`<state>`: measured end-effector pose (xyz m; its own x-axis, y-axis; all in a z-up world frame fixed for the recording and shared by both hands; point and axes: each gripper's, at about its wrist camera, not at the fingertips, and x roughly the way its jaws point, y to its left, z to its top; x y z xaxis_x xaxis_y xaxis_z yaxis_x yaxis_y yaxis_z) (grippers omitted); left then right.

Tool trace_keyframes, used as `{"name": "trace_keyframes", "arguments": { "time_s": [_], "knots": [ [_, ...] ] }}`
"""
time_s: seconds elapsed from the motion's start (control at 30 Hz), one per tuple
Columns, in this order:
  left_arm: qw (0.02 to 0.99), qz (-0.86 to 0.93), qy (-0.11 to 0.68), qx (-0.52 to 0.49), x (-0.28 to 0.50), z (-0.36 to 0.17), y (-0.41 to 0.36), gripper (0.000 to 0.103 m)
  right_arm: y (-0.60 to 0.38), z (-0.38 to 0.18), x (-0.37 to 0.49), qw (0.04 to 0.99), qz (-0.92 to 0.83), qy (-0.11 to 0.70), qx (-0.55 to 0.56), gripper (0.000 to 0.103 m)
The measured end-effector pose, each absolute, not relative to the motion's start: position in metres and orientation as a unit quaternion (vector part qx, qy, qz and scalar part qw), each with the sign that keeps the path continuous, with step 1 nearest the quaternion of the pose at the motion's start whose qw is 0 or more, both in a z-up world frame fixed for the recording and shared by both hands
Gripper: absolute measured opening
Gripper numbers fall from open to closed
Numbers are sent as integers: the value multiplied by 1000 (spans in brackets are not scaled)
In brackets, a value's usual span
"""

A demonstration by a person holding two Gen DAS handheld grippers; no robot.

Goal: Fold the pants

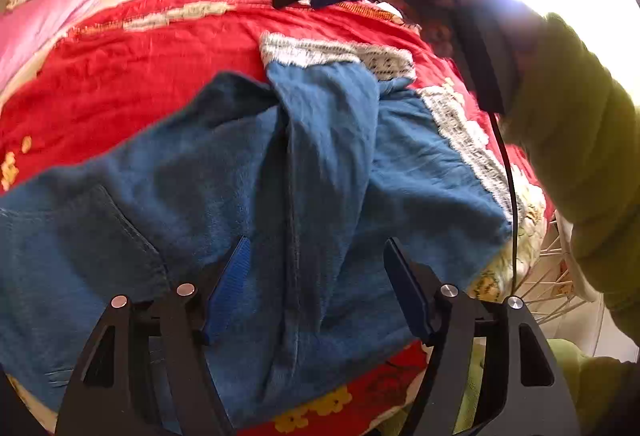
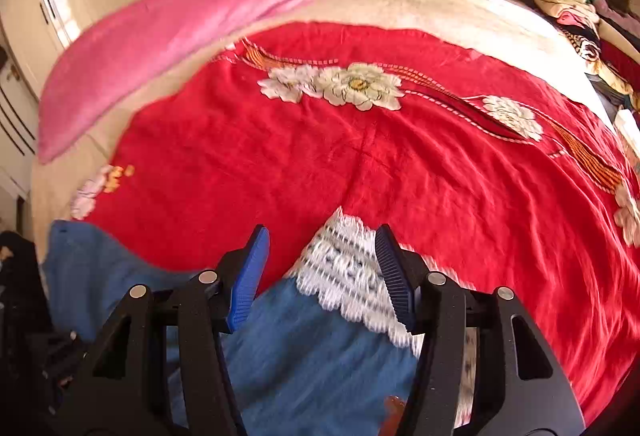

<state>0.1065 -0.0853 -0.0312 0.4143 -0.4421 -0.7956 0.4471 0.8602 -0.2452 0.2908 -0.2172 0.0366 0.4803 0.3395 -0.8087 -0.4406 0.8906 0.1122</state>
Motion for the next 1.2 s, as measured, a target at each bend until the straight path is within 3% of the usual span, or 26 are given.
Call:
{"name": "trace_keyframes", "arguments": {
  "time_s": [0.33,0.37,0.4,0.43,0.5,0.73,0.83,0.87,0.9,1.0,1.1,1.2],
  "knots": [
    [842,-255,474,-23,132,-41,-83,66,-189,-16,338,823,219,518,-83,51],
    [842,-255,474,-25,133,-41,-83,66,-190,-21,339,819,215,524,-84,45],
    [843,-256,473,-26,134,-41,-84,66,-192,-24,339,819,214,527,-83,18],
    [843,-257,471,-26,135,-41,-84,66,-196,-26,337,818,219,527,-74,13],
    [845,-259,468,-27,134,-40,-84,66,-206,-19,329,827,225,512,-54,6],
    [851,-258,458,-12,130,-39,-87,66,-266,37,275,866,235,441,14,5],
    [856,-249,454,5,130,-40,-88,55,-294,57,249,879,230,416,32,5],
    [857,-247,452,11,129,-40,-89,46,-302,62,242,881,229,411,39,5],
    [858,-248,451,14,127,-40,-89,30,-311,66,232,884,228,406,46,5],
    [855,-257,449,26,120,-39,-90,11,-338,75,200,890,220,394,60,5],
    [855,-267,441,51,105,-35,-89,4,-362,74,169,889,213,398,79,5],
    [857,-277,431,64,92,-29,-88,4,-379,67,139,887,206,403,93,5]
  ]
}}
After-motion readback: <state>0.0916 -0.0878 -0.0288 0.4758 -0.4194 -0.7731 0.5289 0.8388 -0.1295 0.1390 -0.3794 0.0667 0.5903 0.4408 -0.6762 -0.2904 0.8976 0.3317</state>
